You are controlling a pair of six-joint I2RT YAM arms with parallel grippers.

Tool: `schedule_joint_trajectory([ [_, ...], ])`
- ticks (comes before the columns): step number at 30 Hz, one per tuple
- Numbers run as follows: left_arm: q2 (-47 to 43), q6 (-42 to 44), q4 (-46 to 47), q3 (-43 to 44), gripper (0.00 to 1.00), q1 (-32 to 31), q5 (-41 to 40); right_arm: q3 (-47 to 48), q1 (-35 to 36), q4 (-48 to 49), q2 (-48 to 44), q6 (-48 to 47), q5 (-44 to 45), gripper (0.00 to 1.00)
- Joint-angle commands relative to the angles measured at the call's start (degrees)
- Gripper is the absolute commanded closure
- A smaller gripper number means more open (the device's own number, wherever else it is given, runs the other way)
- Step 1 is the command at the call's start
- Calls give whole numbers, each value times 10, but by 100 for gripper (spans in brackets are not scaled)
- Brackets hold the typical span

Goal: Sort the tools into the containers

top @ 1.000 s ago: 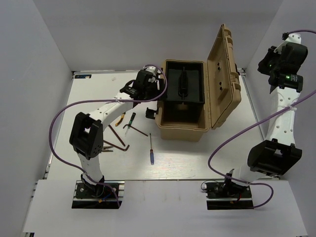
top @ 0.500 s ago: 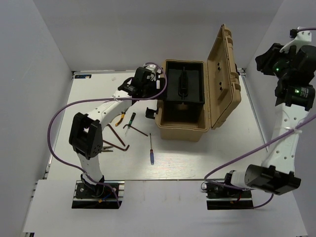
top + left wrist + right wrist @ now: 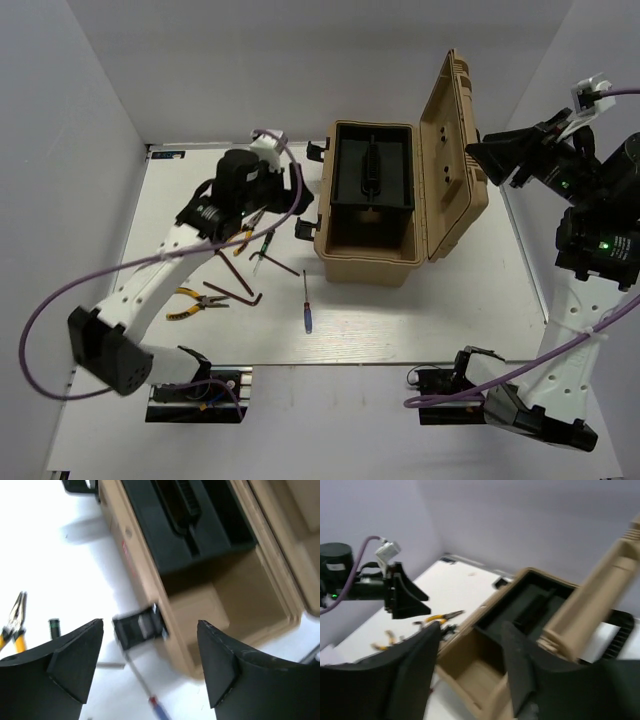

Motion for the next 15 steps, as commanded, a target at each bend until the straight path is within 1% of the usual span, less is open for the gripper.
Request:
schedule_joint_trajectory([
  [1,-81,28,4,-75,16,2,20,-19,14,81,3,101,-103,47],
  [2,-96,28,4,-88,18,2,20,-18,20,86,4,112,-109,52],
  [3,-110,33,4,-110,27,2,20,-13,23,91,7,130,-110,58],
  [4,-123,34,4,-119,34,2,20,-9,28,95,8,139,-110,66],
  [5,-144,34,-2,-126,40,2,20,-10,33,112,9,147,-115,79],
  [6,-154,34,-3,-133,52,2,20,-9,40,124,13,165,-116,86],
  [8,-173,34,-8,-153,62,2,20,0,46,129,20,170,-116,100],
  [9,-173,34,-8,-159,66,2,20,1,53,132,22,172,-116,100],
  [11,-181,34,-8,-177,68,2,30,8,61,140,41,180,-118,100],
  [12,-187,34,-8,-184,66,2,35,14,68,140,49,180,-119,100],
  [13,-193,34,-2,-189,55,2,35,21,75,140,61,184,-113,100],
  [14,-193,34,-2,-194,49,2,35,55,80,141,94,187,-107,100],
  [15,-198,34,-2,-200,45,2,25,69,83,139,107,188,-88,100],
])
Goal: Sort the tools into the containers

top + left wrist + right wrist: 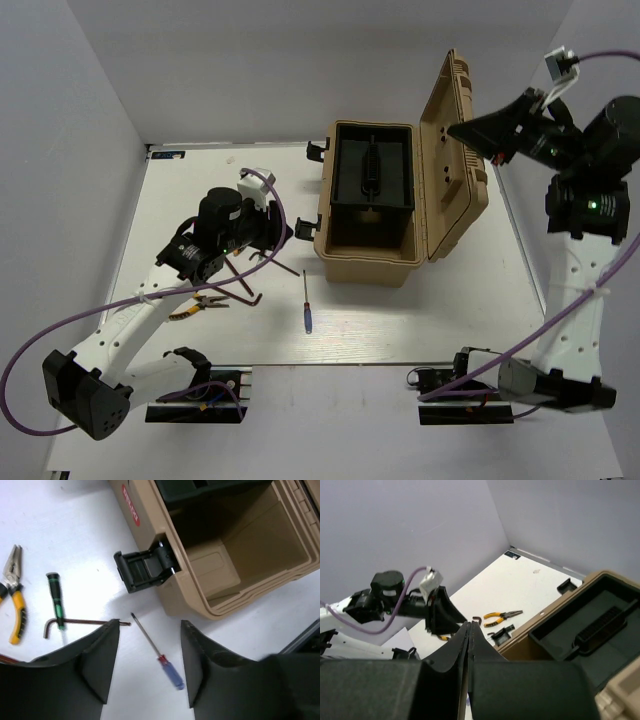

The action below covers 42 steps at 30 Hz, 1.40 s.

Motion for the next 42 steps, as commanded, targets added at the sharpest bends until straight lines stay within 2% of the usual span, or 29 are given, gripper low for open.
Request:
schedule_joint_trajectory([
  [1,-20,2,4,-13,35,2,4,77,18,38,53,23,23,99],
  [4,-27,2,-9,-19,20,2,-28,147,42,7,120,-10,84,95],
  [8,-33,-11,-8,-42,20,2,-39,213,85,-58,175,-82,177,92],
  [10,-21,-18,0,-56,28,2,-39,238,139,-126,191,-139,271,92],
  [11,-15,-26,8,-56,39,2,-33,243,153,-152,199,-197,292,92],
  [13,-8,-35,28,-78,51,2,-33,250,201,-193,208,-237,371,98],
  [14,-8,-45,35,-84,60,2,-33,249,226,-214,212,-281,383,100],
  [16,-16,-50,47,-103,65,2,-45,241,266,-252,217,-311,432,100],
  [19,-30,-56,41,-109,65,2,-81,219,327,-290,221,-387,497,100],
  [20,-35,-64,34,-109,61,2,-95,212,379,-295,223,-408,514,100],
  [22,-40,-77,15,-109,55,2,-145,192,427,-315,230,-437,575,100],
  [23,-40,-93,8,-114,44,2,-163,185,458,-318,238,-453,605,100],
  [24,-46,-100,2,-114,39,2,-179,169,472,-327,243,-471,613,100],
  [25,-46,-105,-3,-120,36,9,-203,163,508,-338,249,-477,680,100],
  [26,-46,-110,-10,-120,32,9,-219,158,537,-344,259,-489,694,100],
  [27,-39,-110,-10,-126,32,9,-244,143,567,-350,263,-501,714,99],
  [28,-31,-110,-10,-126,31,9,-255,121,578,-350,263,-505,752,69],
  [29,-19,-110,-19,-126,31,9,-260,96,598,-343,259,-507,746,57],
  [31,30,-110,-25,-120,31,9,-266,63,600,-340,257,-496,724,48],
  [32,47,-104,-25,-114,32,9,-266,58,601,-338,253,-484,716,48],
  [33,66,-97,-25,-106,35,9,-266,52,600,-335,254,-474,709,51],
  [34,83,-97,-20,-101,38,15,-272,32,601,-333,250,-472,702,59],
  [35,100,-90,-11,-96,40,15,-272,27,600,-319,243,-462,695,79],
  [37,146,-73,4,-78,47,22,-272,18,604,-314,240,-457,685,95],
  [38,160,-67,9,-72,49,22,-272,18,604,-318,240,-456,669,100],
  [42,224,-59,25,-51,50,44,-260,16,601,-323,239,-445,629,100],
])
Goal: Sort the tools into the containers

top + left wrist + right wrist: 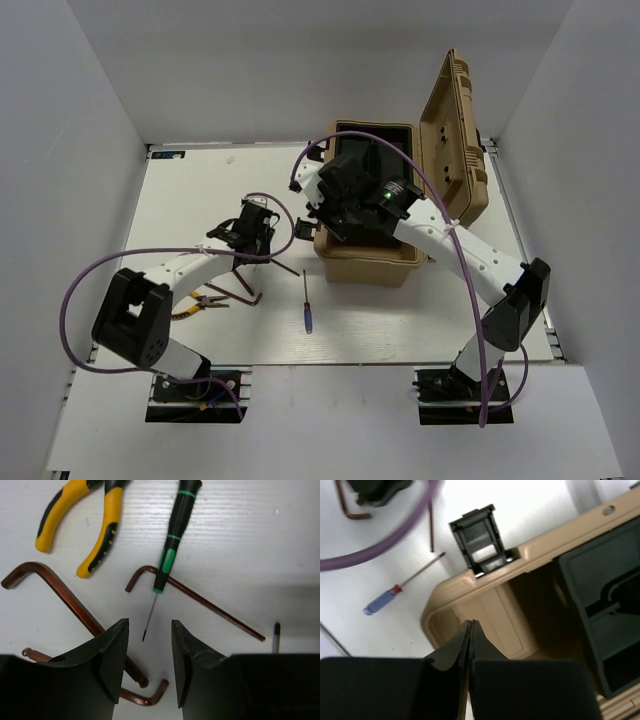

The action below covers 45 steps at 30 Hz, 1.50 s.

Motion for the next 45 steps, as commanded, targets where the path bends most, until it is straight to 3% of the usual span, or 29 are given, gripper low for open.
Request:
schedule_joint_trajectory([
  [1,18,21,31,36,50,23,-4,1,3,16,-27,14,-44,100],
  [9,121,46,74,86,50,50,58,-22,2,22,-34,22,-88,100],
  [14,132,57,87,99,49,55,96,-46,1,36,-54,22,-84,100],
  [27,199,58,70,111,49,60,68,-50,-1,36,-76,27,-94,100],
  [33,180,51,57,122,84,60,62,-54,-2,37,-87,28,-95,100],
  [35,163,51,52,127,85,60,55,-57,-2,38,-89,26,-96,100],
  [39,107,46,17,157,87,66,42,-59,-2,38,-95,19,-100,48],
  [40,88,46,17,176,88,66,42,-59,-2,37,-96,16,-103,48],
  [41,79,46,10,186,89,66,42,-58,-2,37,-96,16,-105,50],
  [44,58,51,10,230,91,66,65,-58,-5,32,-97,16,-122,79],
  [45,50,51,10,242,91,66,95,-59,-3,31,-97,16,-126,96],
])
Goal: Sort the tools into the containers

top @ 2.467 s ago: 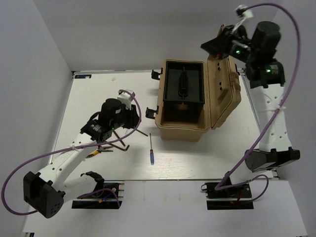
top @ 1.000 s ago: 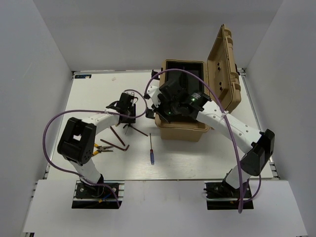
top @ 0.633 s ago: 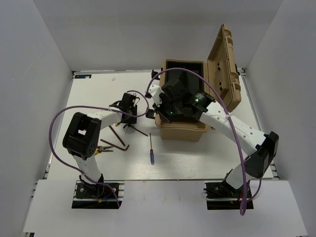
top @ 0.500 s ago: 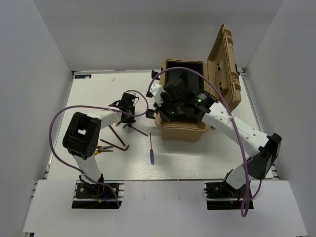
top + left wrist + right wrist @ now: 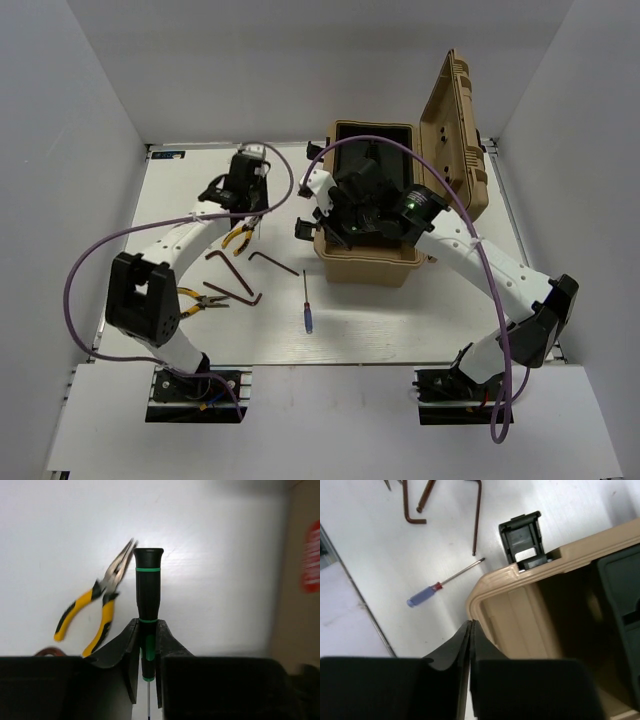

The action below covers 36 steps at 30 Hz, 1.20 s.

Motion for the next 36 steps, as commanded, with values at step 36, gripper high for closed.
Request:
schedule_joint_trajectory([
  [36,334,-115,101,507,78,-62,409,-79,-47,65,-80,14,108,100],
])
